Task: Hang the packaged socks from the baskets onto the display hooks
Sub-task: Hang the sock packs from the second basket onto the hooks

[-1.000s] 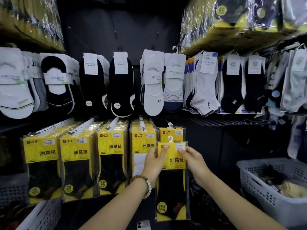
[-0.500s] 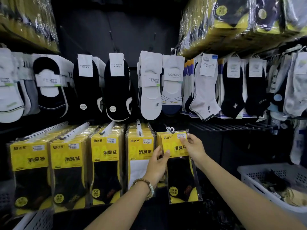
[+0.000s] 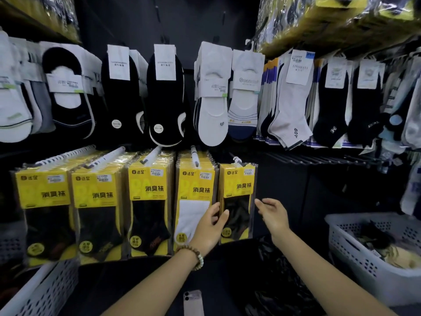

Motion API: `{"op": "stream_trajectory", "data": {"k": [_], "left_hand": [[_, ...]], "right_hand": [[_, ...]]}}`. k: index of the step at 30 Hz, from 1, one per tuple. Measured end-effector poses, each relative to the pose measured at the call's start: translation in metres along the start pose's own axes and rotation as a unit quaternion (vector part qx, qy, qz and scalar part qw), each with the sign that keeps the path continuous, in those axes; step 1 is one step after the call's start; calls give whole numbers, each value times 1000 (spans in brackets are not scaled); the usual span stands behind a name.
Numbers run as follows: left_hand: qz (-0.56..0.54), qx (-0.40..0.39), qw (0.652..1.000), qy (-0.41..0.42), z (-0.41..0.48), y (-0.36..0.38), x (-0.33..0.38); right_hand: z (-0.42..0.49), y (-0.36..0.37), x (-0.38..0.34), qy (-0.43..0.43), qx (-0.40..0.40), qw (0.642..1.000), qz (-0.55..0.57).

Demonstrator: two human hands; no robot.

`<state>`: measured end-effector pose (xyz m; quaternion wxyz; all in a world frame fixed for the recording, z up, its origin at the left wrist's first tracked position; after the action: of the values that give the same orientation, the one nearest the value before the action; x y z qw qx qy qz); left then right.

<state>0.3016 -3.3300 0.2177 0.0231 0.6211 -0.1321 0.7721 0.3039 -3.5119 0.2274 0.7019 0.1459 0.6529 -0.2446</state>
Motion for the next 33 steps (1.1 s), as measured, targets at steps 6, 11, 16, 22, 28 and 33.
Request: {"op": "stream_trajectory", "data": {"k": [6,11,16,22,28,33], "left_hand": [[98,-67,993,-15,-66,-28,-53],[154,-75,981,-93,-156,-54,-133],[129,-20,954,-269,-256,-77,-226],[119,50,911,-392,-316,-81,-295],[106,80,864,-485,-352,-77,-329],[51,-15,856,-514,-371,-50,-332]], "right_hand": [[-71,1,48,-15,-103,991,-86],[-133,17,142,41,-194,961,-192],[-208,26,259,164,-269,911,-265],[-258,8,344,332,-307,849,-273],[-268,-2,366,387,-365,784,-319],[-288,-6,384,353,-376,782,-349]]}}
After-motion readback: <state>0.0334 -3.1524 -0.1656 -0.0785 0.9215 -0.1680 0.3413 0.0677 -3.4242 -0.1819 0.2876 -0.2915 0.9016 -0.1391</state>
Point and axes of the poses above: each hand's wrist, its own z-axis towards the middle knuckle, its own y-axis out of the palm, x = y × z, the point moved 2 cm from there along z, towards the middle knuckle, and after that the axes turned 6 degrees about -z, right-handed, at the moved point
